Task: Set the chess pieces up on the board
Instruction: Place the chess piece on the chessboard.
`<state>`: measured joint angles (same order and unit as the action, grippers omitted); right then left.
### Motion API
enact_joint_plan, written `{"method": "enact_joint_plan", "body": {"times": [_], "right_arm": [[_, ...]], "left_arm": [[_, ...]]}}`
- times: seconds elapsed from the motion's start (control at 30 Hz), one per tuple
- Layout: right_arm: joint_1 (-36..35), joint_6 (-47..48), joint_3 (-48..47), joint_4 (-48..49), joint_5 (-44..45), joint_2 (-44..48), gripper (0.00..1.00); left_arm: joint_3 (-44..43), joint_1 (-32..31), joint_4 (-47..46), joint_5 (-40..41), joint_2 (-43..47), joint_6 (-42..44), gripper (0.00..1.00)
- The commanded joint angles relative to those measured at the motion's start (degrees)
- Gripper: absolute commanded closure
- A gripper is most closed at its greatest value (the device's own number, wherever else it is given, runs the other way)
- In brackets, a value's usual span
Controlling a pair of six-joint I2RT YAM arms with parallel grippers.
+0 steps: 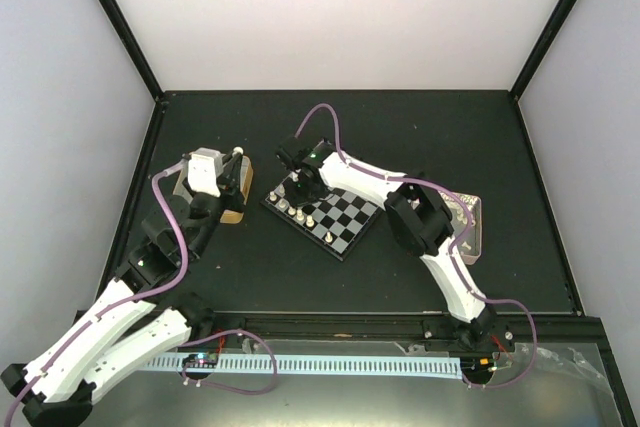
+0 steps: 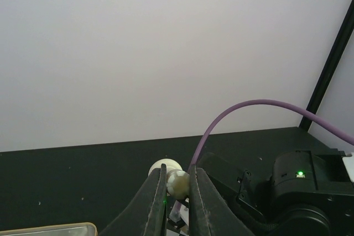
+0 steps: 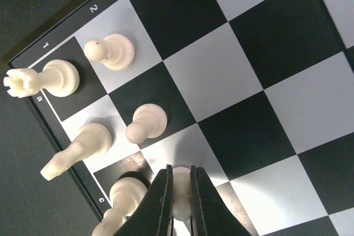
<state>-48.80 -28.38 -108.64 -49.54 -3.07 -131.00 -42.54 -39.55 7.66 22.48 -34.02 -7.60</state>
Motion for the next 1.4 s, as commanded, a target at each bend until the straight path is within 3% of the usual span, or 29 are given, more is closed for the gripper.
{"method": "enact_joint_plan", "body": {"times": [0.0,0.5,0.9,1.1,1.37], "right_arm": [[-0.6,0.1,-1.2,-1.5,1.0,-1.2,0.92],[-0.6,-0.8,-3.6,-2.4,4.2,-3.0,0.87],[1.3,-4.4,-3.4,-0.8,-1.2,2.8,0.66],[4.6,-9.3,9.2,8.6,-1.9,15.4,0.61],[9.7,-15.8,34.0,18.4,5.9,37.3,0.59]], "left_arm": [[0.0,0.7,-0.9,-0.2,0.1,-0.7,0.95],[-0.1,0.9,-0.7,-0.9,-0.1,-0.7,0.95],[-0.2,0.9,-0.7,-2.1,-1.3,-0.8,0.96],[-0.7,1.0,0.2,-7.4,-4.1,-2.2,0.96],[-5.4,0.8,2.1,-25.7,-18.2,-4.3,0.96]]}}
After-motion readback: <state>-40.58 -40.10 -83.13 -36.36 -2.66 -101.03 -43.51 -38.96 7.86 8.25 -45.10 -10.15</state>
